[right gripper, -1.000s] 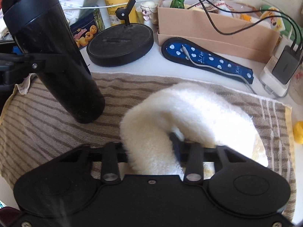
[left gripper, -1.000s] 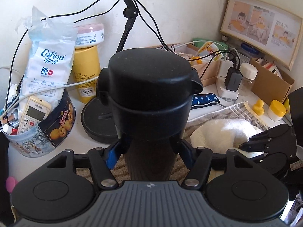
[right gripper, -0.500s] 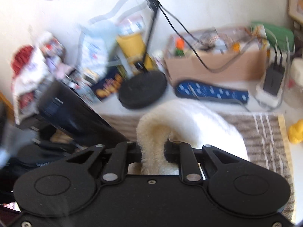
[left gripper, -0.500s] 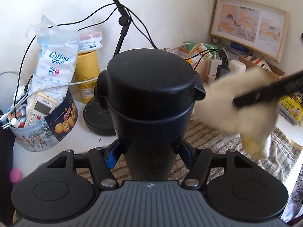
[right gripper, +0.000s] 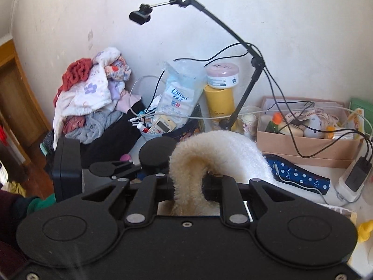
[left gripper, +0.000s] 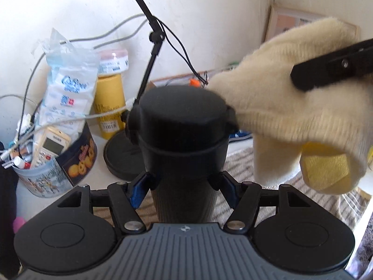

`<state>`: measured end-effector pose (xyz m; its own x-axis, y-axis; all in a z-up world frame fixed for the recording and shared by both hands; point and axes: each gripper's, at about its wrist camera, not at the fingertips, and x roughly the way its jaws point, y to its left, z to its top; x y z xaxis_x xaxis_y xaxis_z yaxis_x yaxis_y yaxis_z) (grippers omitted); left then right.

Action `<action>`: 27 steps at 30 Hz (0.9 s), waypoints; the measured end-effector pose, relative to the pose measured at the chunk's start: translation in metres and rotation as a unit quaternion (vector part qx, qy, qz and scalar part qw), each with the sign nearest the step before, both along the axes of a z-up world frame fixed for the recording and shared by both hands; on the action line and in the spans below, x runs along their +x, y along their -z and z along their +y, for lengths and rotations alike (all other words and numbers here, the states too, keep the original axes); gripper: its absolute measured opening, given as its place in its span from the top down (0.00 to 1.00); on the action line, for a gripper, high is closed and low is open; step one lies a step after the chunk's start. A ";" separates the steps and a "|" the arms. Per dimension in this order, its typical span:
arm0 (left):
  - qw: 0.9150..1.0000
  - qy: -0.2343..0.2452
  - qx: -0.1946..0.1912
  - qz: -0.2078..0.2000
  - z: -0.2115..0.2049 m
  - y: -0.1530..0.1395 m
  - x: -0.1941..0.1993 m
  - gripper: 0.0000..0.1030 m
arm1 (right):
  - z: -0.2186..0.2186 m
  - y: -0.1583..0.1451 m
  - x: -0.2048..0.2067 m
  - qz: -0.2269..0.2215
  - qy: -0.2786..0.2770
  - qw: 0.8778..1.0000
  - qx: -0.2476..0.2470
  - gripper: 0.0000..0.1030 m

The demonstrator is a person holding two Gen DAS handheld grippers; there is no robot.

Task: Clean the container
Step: 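Lift the tumbler with the left gripper while the right gripper wipes its lid with the towel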

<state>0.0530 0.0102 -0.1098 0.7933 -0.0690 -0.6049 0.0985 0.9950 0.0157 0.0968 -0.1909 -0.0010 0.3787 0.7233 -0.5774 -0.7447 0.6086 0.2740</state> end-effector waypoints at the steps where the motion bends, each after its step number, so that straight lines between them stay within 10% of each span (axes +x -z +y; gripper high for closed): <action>1: 1.000 -0.001 -0.001 -0.002 0.001 -0.001 0.000 0.38 | 0.002 -0.002 0.000 0.001 -0.004 1.000 0.000 0.86; 27: 1.000 -0.001 -0.017 -0.020 0.006 0.001 -0.012 0.38 | 0.111 -0.003 0.020 0.007 -0.128 0.992 -0.018 0.86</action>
